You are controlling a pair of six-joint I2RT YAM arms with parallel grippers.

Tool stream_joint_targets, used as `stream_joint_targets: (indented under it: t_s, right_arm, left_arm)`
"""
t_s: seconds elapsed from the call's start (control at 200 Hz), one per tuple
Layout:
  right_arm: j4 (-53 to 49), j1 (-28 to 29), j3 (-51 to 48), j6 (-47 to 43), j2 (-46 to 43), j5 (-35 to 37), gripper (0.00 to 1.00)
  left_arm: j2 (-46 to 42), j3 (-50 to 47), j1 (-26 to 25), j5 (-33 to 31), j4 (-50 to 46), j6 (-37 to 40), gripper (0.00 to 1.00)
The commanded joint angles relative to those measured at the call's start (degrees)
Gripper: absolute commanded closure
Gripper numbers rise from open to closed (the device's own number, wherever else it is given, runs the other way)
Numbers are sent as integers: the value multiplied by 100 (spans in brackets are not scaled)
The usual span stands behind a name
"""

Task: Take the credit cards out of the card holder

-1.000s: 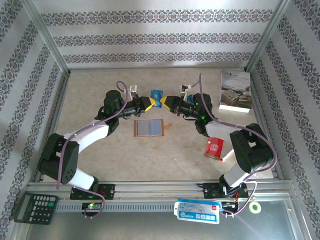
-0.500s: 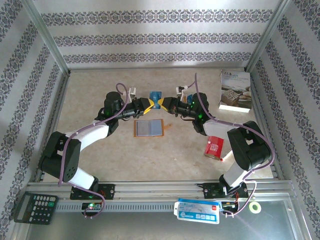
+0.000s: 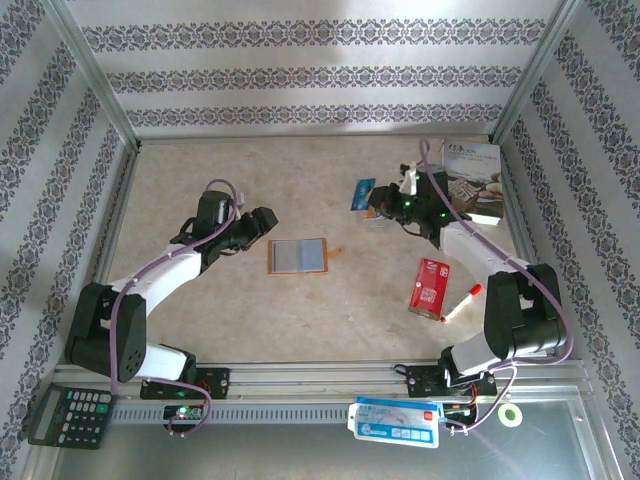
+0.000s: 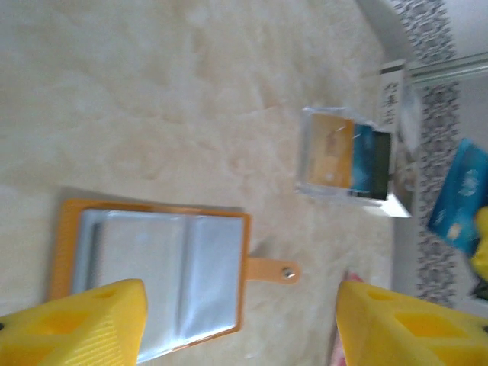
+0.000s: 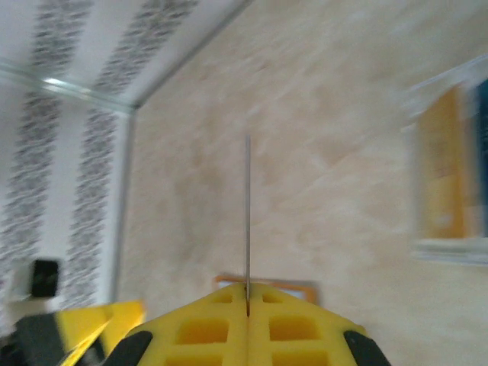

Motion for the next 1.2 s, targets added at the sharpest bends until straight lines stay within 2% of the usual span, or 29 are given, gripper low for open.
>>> stream_joint_targets:
  t_s: [0.0,0.15,0.255,0.285,0.63,1.074,1.194]
  right_arm:
    - [-1741,-132,579,-1201,38,934,100]
    - [-2639,-141,1364,-1971,506,1690,100]
    - [-2929,-141,1786,-2321,870,1978,100]
    - [-2978,-141,1875,-2406,961,1985,100]
    - [-3336,-125,2662,-2859,1870,1673,100]
    - [-3440,-123,2986,-2887,2316,1774,100]
    - [-3500,-124,3120,-2889,2418,1834,96]
  left_arm:
    - [-293,159,129,-439,-832,556,26]
    - [-394,252,216,-490,-1250,764,13]
    - [-432,252,248,-487,-1356,825,6]
    - [-439,246,259,-487,-1361,823,0]
    - [-471,245,282,-400,-1379,819,0]
    - [-334,284,283,-349,-1379,775,0]
    - [-333,292,288,-354,-1376,771,0]
